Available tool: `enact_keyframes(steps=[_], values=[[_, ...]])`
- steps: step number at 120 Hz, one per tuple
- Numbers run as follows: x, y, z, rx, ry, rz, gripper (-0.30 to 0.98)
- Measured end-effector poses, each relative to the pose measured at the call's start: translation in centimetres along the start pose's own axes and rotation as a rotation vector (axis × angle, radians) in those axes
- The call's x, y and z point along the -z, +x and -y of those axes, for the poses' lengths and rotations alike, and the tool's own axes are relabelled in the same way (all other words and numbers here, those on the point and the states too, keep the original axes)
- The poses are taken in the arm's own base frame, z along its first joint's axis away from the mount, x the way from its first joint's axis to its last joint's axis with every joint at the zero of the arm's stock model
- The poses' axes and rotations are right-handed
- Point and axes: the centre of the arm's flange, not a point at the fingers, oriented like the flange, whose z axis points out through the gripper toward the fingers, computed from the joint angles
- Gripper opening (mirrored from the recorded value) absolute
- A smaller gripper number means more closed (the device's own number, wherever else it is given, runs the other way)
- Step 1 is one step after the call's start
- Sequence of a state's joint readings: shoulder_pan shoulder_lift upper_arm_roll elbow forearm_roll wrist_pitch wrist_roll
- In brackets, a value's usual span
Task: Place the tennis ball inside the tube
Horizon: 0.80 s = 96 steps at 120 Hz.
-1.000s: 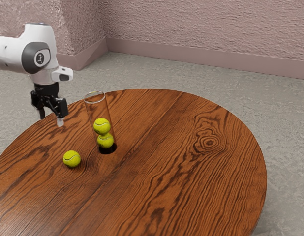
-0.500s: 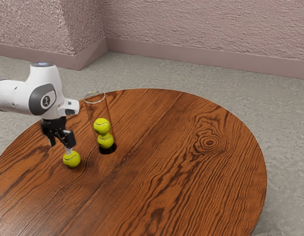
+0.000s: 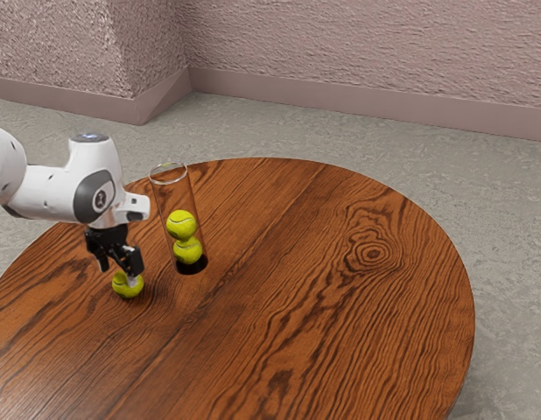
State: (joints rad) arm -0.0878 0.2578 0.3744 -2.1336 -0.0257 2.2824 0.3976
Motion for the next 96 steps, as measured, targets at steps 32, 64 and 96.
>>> enact_keyframes(steps=[32,64,96], values=[[-2.5,0.6,0.0,-0.010,-0.011,0.020,0.69],[-3.3,1.8,0.3,-0.025,-0.009,0.014,0.69],[-4.0,1.9,0.3,-0.042,-0.011,0.021,0.58]])
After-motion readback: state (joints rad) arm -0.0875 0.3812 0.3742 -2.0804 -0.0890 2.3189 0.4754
